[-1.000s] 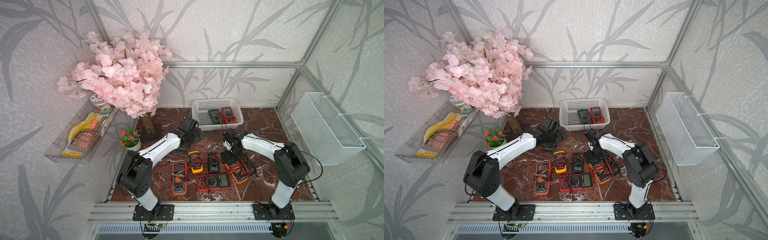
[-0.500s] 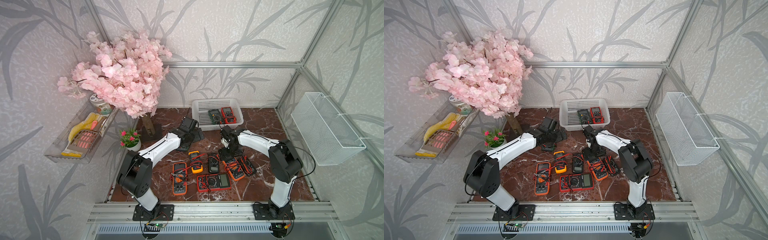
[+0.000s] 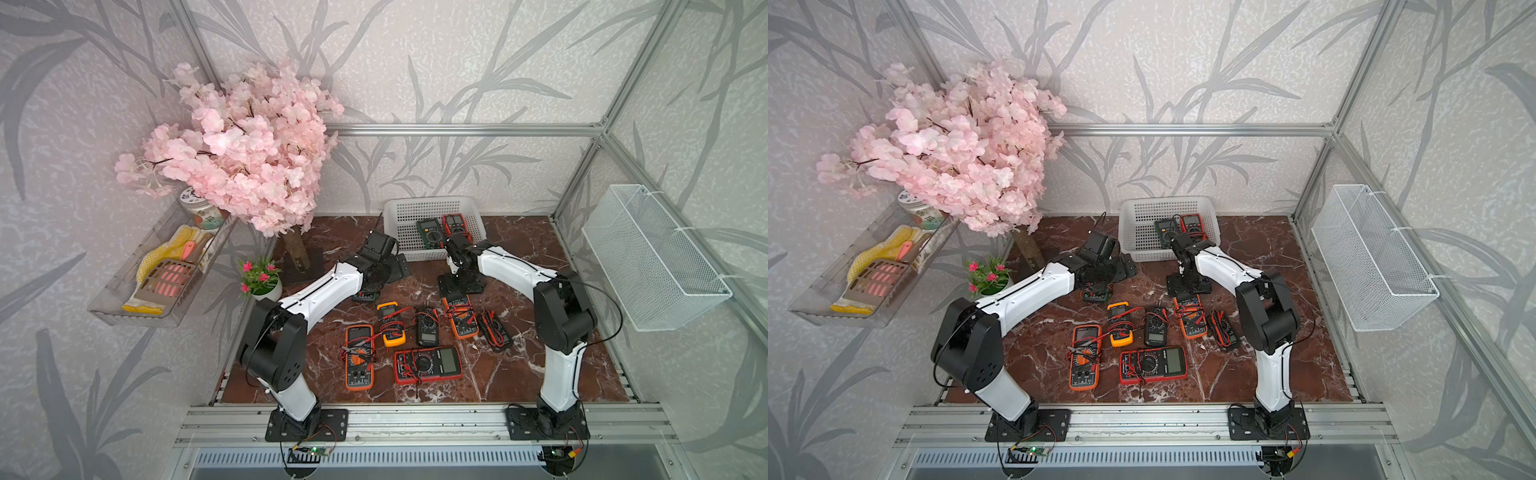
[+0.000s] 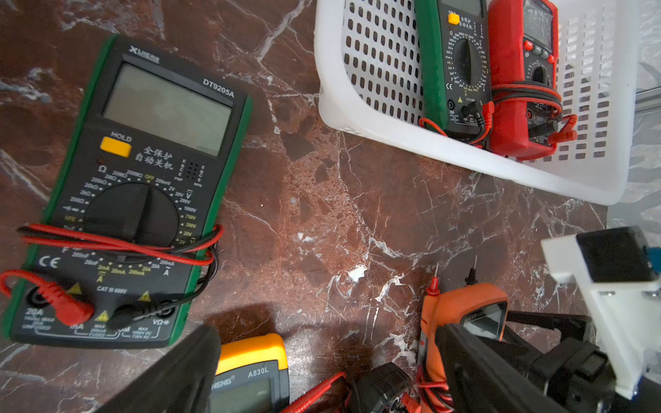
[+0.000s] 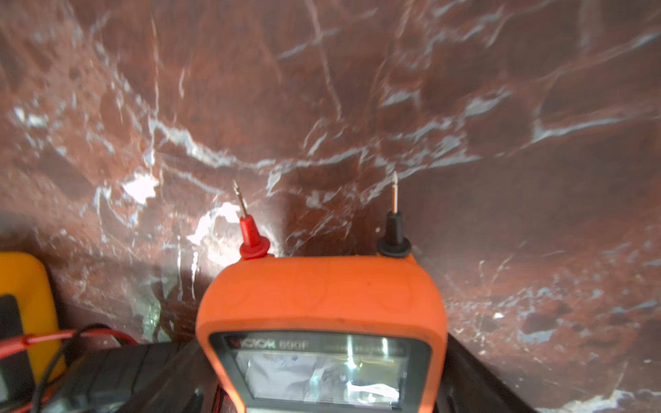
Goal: Put the multimeter into the basket
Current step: Move the multimeter to the center of the board.
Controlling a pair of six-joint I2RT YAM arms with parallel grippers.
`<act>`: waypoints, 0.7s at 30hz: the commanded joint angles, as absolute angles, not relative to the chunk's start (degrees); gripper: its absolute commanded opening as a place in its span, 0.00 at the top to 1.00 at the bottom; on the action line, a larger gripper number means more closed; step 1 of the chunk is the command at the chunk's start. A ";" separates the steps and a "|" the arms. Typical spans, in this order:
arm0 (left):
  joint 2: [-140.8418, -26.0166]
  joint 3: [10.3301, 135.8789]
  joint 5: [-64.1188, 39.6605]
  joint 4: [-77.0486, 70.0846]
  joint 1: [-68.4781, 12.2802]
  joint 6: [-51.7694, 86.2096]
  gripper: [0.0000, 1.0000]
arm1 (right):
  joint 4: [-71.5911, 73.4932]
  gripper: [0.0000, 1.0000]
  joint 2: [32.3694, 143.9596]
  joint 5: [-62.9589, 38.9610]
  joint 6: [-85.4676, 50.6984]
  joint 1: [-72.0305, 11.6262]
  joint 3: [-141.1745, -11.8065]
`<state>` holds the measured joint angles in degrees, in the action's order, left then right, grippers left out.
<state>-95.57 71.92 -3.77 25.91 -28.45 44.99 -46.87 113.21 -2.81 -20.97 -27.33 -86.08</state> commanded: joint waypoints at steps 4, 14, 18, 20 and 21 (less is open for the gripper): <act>-95.86 73.15 -3.84 27.32 -28.69 43.90 0.00 | -46.15 0.39 114.71 -1.23 -22.24 -25.66 -89.88; -96.15 73.14 -3.92 26.83 -28.74 44.03 0.00 | -46.85 0.11 114.66 -0.44 -22.89 -25.62 -89.59; -96.24 73.26 -3.99 26.57 -28.72 44.12 0.00 | -46.42 0.02 112.00 -0.75 -23.04 -25.62 -87.20; -96.43 73.39 -4.00 26.50 -28.69 44.12 0.00 | -46.15 0.01 110.57 -0.92 -23.03 -25.65 -85.78; -96.50 73.46 -3.97 26.51 -28.74 44.12 0.00 | -46.19 0.01 109.95 -1.05 -23.17 -25.63 -85.09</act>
<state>-95.59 71.92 -4.14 26.11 -28.45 44.62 -45.60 113.80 -1.34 -22.61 -25.54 -86.70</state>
